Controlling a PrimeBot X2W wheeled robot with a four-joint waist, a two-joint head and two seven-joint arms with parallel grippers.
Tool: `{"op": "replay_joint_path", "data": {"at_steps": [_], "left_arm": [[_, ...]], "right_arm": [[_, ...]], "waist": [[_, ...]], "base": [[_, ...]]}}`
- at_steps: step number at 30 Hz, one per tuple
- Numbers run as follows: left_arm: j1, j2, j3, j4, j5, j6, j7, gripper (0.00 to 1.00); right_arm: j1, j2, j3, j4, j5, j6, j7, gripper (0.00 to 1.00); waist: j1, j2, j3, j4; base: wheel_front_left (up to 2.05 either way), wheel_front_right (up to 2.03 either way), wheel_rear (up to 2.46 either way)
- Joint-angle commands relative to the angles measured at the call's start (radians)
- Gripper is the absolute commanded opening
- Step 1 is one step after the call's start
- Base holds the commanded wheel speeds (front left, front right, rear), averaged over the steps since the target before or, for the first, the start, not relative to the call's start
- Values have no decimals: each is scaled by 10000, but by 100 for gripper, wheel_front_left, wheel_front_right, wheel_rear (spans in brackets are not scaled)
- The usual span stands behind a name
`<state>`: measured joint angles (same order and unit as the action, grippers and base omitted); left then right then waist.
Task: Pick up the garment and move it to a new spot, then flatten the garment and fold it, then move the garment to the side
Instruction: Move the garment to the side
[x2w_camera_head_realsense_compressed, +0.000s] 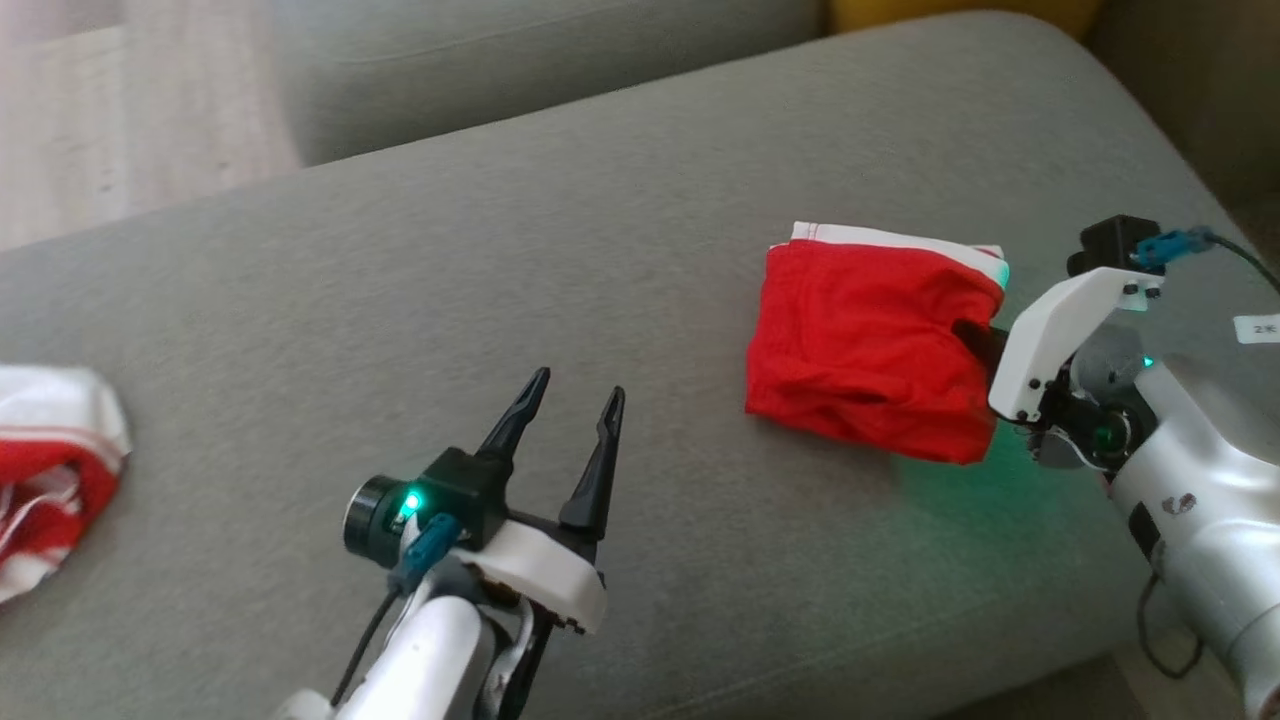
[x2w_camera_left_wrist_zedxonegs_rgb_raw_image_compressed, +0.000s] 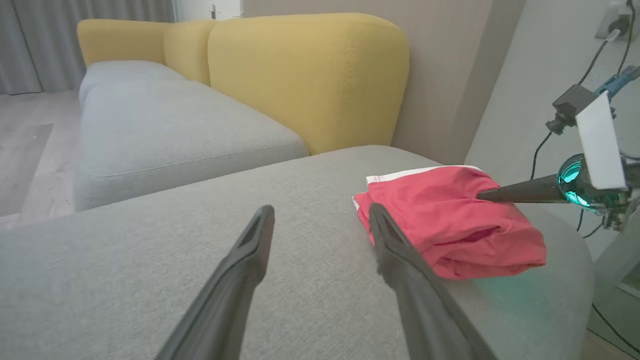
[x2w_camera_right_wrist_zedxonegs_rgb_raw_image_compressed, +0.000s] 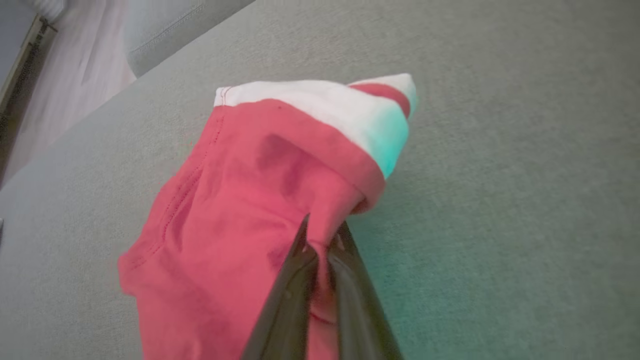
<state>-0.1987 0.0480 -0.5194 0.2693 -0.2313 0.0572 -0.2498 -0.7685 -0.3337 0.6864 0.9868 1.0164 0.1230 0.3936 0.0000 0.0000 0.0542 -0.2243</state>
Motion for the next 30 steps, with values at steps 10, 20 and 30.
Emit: {"op": "replay_joint_path", "data": {"at_steps": [10, 20, 30], "left_arm": [[-913, 22, 202, -308, 140, 217, -120, 100], [-1642, 24, 303, -192, 712, 279, -120, 100], [-1986, 23, 441, -229, 1044, 365, -120, 100]], "right_arm": [[-994, -842, 768, -361, 167, 77, -908, 0], [-2824, -2483, 1715, 67, -742, 77, -1864, 0], [-4099, -3312, 2340, 1568, -1374, 77, -1825, 0]], "waist": [[0, 0, 926, -413], [0, 0, 2759, 492], [0, 0, 3562, 881]], "base": [[0, 0, 0], [0, 0, 0], [0, 0, 0]]}}
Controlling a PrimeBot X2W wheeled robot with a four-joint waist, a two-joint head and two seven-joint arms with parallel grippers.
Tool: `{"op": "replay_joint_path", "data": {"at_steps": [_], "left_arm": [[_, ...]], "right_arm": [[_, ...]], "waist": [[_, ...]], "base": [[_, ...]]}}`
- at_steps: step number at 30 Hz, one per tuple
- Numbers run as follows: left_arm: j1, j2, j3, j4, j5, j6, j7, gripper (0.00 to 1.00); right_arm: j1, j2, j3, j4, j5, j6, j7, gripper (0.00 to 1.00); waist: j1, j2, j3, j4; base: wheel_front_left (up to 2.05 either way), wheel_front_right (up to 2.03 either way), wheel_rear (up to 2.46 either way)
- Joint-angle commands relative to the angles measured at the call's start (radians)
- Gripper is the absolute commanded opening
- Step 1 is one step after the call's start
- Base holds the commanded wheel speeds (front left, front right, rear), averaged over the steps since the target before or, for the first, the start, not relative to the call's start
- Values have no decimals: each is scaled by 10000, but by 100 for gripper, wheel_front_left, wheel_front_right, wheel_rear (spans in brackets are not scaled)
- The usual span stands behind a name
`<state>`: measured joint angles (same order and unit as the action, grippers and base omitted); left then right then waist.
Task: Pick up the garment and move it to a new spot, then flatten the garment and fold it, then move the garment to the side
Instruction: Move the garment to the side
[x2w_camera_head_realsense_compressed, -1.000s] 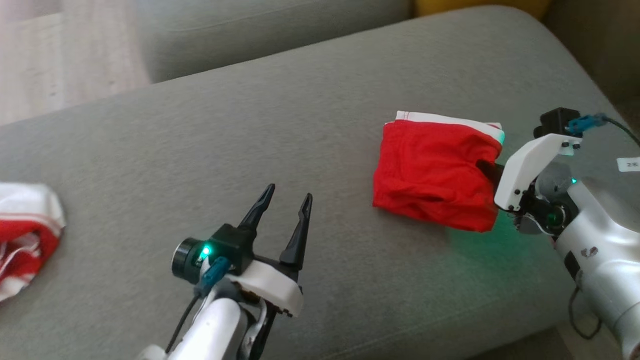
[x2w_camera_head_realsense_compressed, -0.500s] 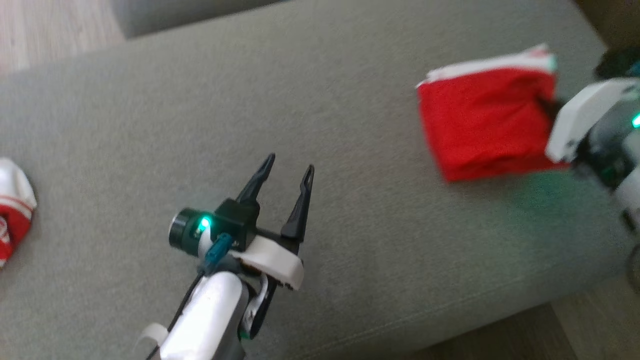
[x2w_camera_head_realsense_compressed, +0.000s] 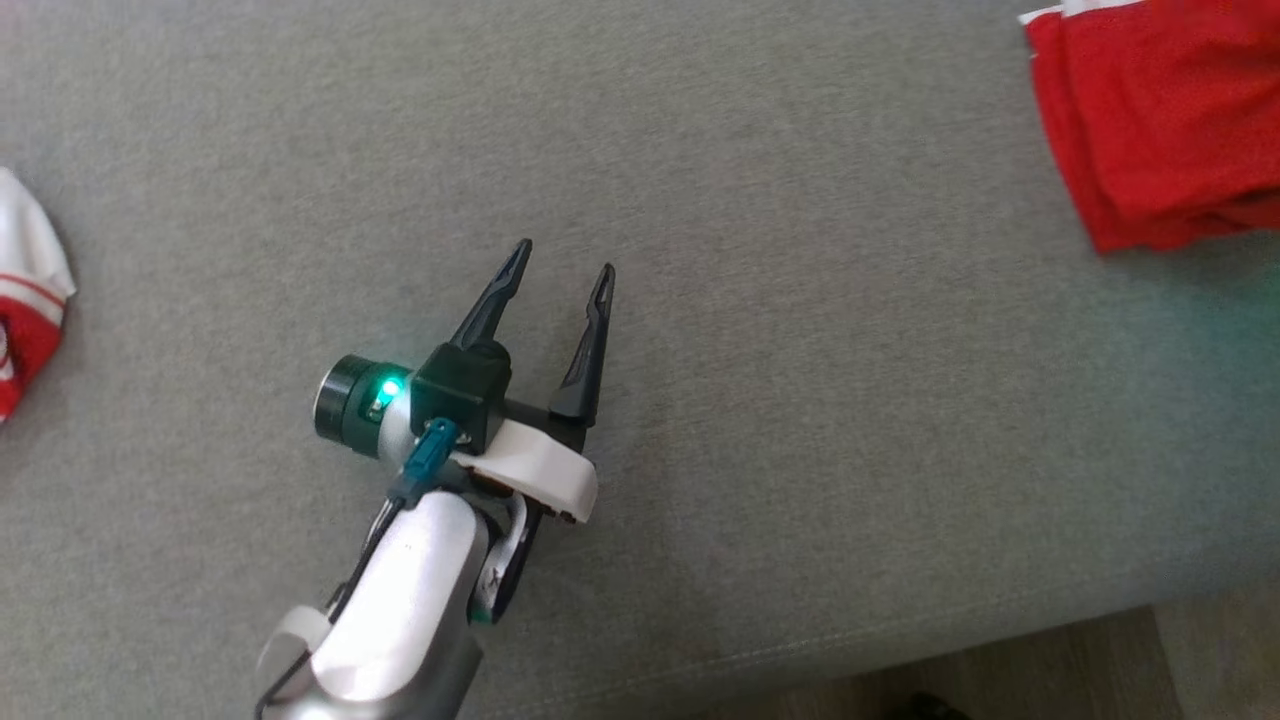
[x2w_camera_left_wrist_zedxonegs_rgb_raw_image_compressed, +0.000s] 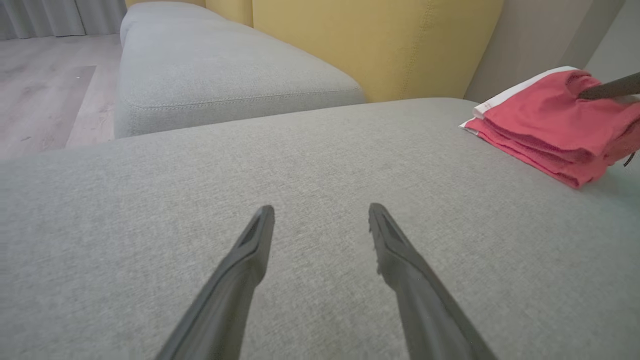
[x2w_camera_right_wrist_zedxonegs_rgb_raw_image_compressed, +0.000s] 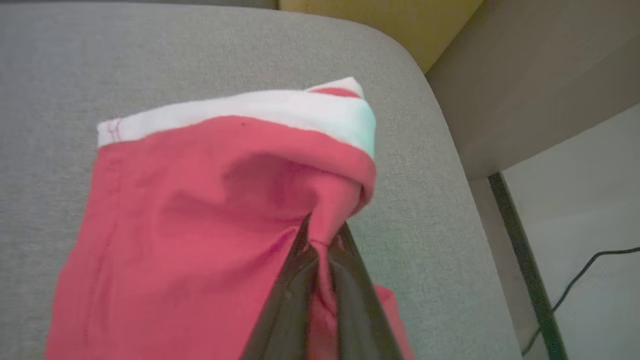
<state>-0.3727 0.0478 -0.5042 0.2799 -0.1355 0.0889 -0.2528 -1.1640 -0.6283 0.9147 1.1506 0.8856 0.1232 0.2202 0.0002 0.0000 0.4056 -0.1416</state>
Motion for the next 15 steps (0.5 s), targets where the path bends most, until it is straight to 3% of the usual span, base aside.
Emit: {"op": "replay_joint_path", "data": {"at_steps": [1, 2, 3, 4, 15], "left_arm": [[-249, 25, 291, -336, 109, 53, -90, 100], [-246, 25, 297, -338, 122, 57, -90, 100], [-242, 25, 309, -337, 130, 63, -90, 100], [-236, 25, 329, -332, 129, 68, -90, 100], [185, 25, 786, -396, -119, -35, -90, 100]], "right_arm": [[-240, -391, 151, 43, -210, 75, -211, 0], [-309, -389, 227, 163, -316, 75, -278, 21], [-386, -375, 296, 298, -423, 75, -358, 54], [-468, -348, 366, 441, -546, 75, -468, 100], [-699, 408, 326, 1220, -1241, 75, -2568, 100]], "waist": [[-2, 0, 48, 60], [-2, 0, 43, 61], [-2, 0, 32, 53], [-2, 0, 15, 39], [-2, 0, -1159, -191]], "base": [[0, 0, 0], [0, 0, 0], [0, 0, 0], [0, 0, 0], [0, 0, 0]]}}
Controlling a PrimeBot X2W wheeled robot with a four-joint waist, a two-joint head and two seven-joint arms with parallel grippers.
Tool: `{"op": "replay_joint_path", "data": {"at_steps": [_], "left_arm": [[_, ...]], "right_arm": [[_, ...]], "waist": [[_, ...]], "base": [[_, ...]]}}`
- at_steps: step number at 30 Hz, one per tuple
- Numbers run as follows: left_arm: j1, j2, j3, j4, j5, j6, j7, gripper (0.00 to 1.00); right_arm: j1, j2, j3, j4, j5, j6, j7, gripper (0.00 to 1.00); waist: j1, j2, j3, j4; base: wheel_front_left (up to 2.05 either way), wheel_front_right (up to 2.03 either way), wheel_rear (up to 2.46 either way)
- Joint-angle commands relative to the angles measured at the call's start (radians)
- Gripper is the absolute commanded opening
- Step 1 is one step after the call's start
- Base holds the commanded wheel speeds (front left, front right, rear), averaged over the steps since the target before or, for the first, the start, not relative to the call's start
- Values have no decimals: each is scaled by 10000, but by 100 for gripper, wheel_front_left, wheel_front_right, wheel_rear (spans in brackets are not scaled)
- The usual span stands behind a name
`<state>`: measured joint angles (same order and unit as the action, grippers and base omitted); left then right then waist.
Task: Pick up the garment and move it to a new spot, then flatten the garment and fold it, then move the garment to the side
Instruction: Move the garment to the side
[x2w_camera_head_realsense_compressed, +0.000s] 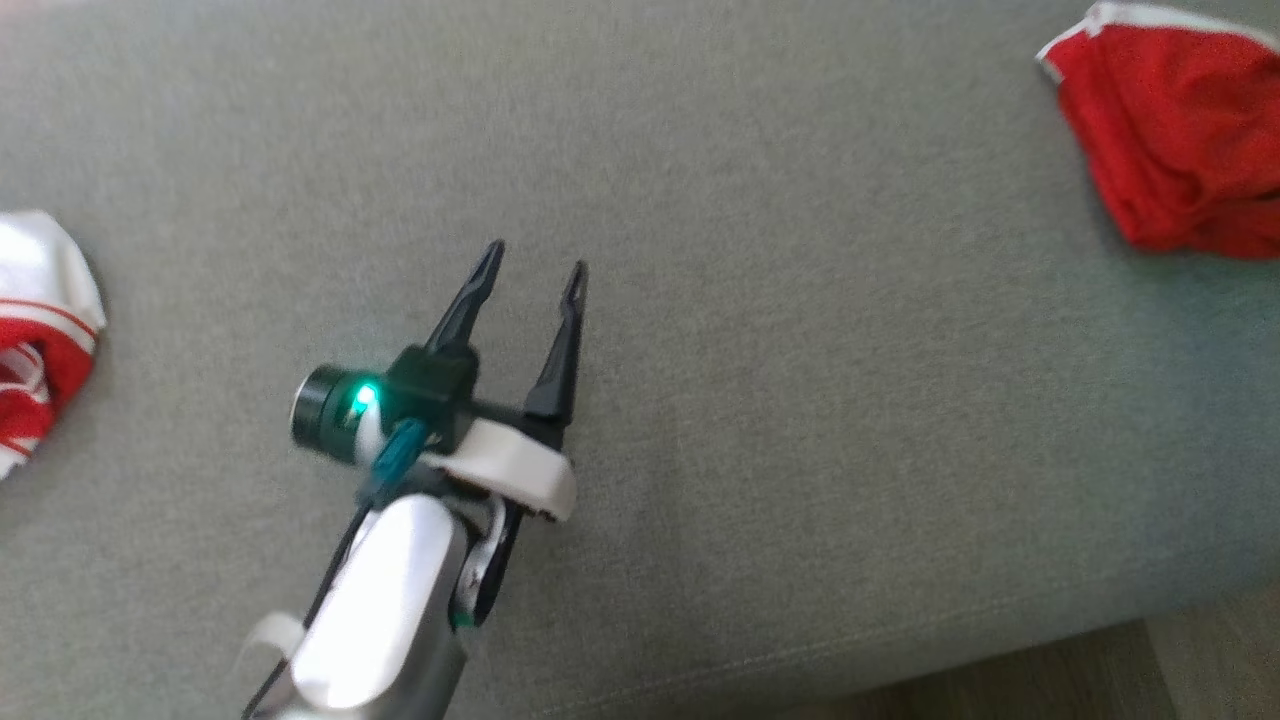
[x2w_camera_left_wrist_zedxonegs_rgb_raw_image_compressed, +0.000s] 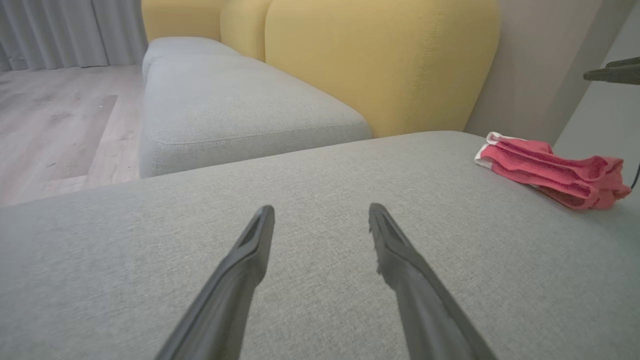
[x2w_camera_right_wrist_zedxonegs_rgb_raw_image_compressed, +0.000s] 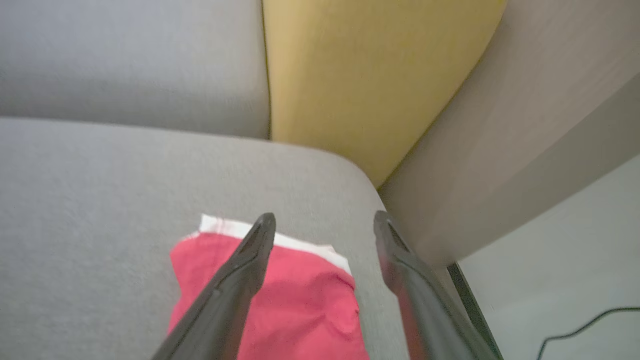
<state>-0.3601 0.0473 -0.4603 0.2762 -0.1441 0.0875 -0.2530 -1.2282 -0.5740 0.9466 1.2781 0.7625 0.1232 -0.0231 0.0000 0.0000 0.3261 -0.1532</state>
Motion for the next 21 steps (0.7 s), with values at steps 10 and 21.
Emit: {"op": "replay_joint_path", "data": {"at_steps": [10, 21], "left_arm": [[1426, 65, 1557, -665, -449, -117, -88, 100], [2045, 93, 2447, -869, -231, -127, -88, 100]], "right_arm": [[1060, 588, -426, -1920, 500, 75, -2313, 100], [5170, 204, -4240, -6200, -383, 75, -2384, 100]], "waist": [[0, 0, -2794, -8], [0, 0, -3635, 731]], "base": [[0, 0, 0], [0, 0, 0]]}}
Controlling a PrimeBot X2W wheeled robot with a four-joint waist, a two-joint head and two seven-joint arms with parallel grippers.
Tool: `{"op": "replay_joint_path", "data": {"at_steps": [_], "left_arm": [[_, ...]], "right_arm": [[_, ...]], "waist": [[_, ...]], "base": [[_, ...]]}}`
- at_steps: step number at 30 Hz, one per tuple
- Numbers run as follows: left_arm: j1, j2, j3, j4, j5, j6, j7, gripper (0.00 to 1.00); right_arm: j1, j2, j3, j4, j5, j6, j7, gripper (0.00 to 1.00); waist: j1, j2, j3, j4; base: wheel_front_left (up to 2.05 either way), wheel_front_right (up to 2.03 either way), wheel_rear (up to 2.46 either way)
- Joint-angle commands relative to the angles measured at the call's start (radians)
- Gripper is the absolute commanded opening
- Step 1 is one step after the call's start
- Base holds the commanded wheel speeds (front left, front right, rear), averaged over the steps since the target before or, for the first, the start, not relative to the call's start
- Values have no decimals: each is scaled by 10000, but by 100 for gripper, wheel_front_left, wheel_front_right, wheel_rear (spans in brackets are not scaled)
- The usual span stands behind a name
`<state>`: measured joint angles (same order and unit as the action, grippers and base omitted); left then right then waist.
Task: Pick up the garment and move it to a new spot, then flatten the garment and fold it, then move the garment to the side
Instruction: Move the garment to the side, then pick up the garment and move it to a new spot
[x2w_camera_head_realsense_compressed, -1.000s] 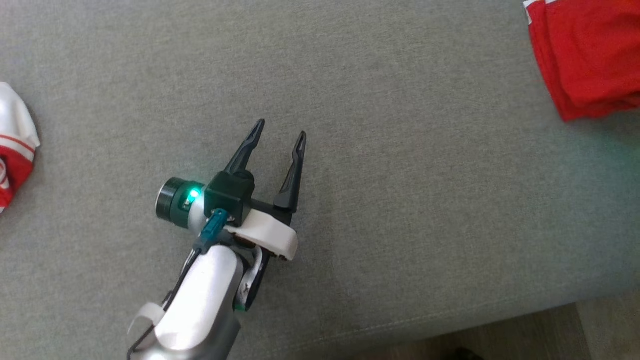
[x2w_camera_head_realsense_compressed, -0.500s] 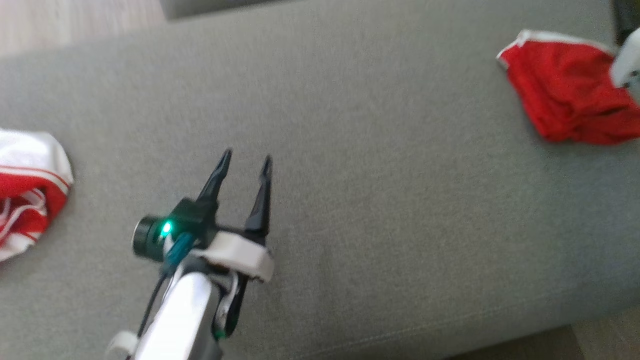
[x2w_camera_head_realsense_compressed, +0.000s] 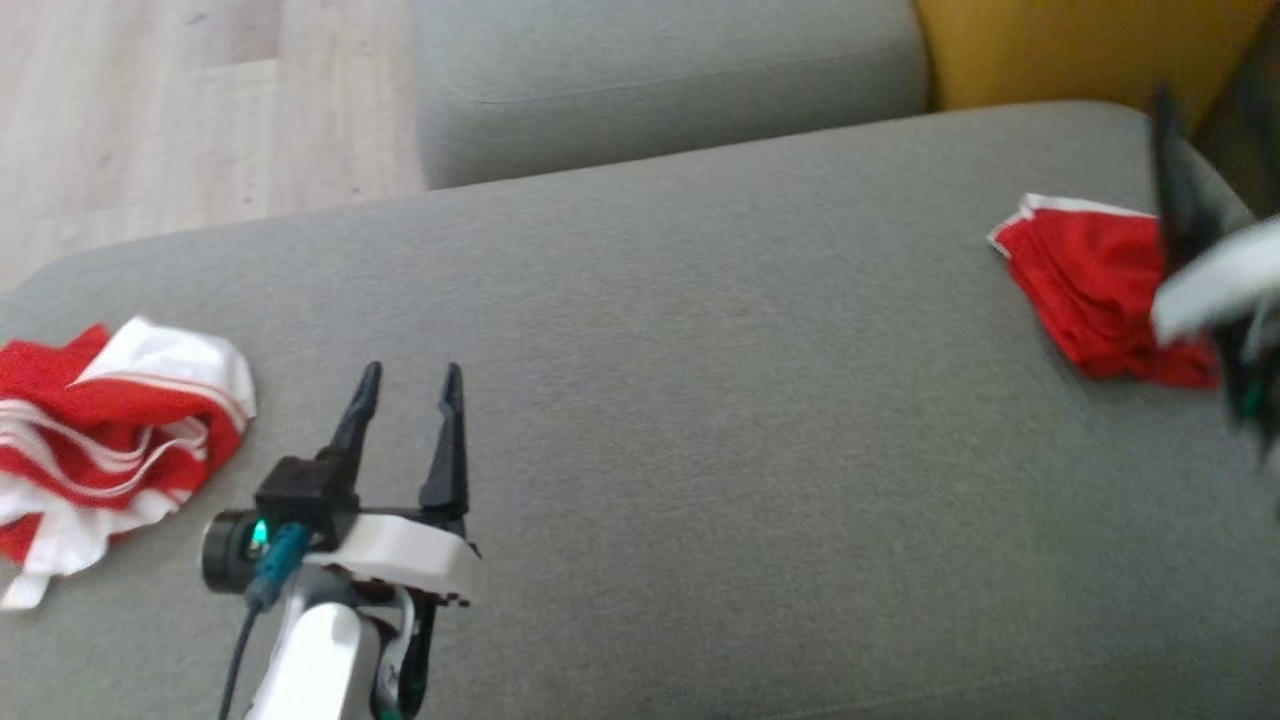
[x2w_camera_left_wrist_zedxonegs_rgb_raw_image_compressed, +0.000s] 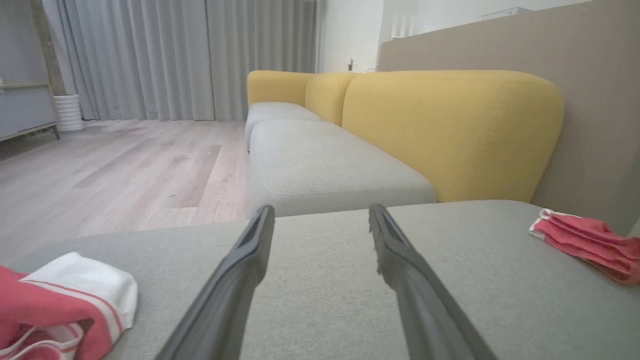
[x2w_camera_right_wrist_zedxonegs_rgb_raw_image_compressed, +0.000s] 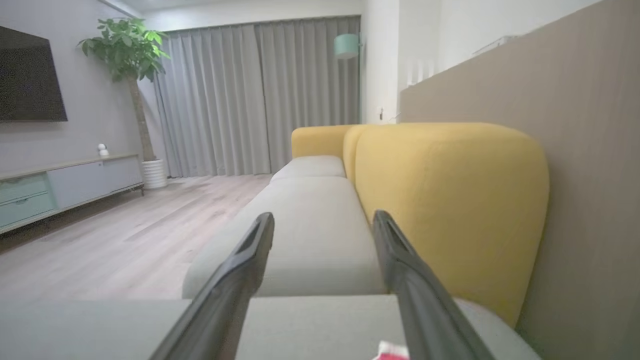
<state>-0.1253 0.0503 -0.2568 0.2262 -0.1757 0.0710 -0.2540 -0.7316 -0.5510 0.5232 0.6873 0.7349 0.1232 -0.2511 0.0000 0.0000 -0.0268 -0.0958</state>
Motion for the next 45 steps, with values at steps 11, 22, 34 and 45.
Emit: {"op": "replay_joint_path", "data": {"at_steps": [11, 22, 34, 45], "left_arm": [[205, 20, 1111, -504, 149, 80, -78, 100], [779, 2, 1042, -799, 193, 301, -78, 100], [787, 0, 924, -711, 116, 371, -78, 100], [625, 0, 1103, -516, 331, 508, -78, 100]], "right_arm": [[5623, 1891, -3453, -4076, -2123, 75, -106, 100], [7327, 3038, -4099, -5303, -3051, 75, -106, 100], [7177, 3336, -4068, -5214, -3477, 75, -106, 100], [6998, 3582, -4035, -4338, -4019, 75, -92, 100]], "waist": [[0, 0, -163, 654], [0, 0, -73, 743], [0, 0, -9, 822], [0, 0, -140, 2285]], "base": [[0, 0, 0], [0, 0, 0], [0, 0, 0], [0, 0, 0]]}}
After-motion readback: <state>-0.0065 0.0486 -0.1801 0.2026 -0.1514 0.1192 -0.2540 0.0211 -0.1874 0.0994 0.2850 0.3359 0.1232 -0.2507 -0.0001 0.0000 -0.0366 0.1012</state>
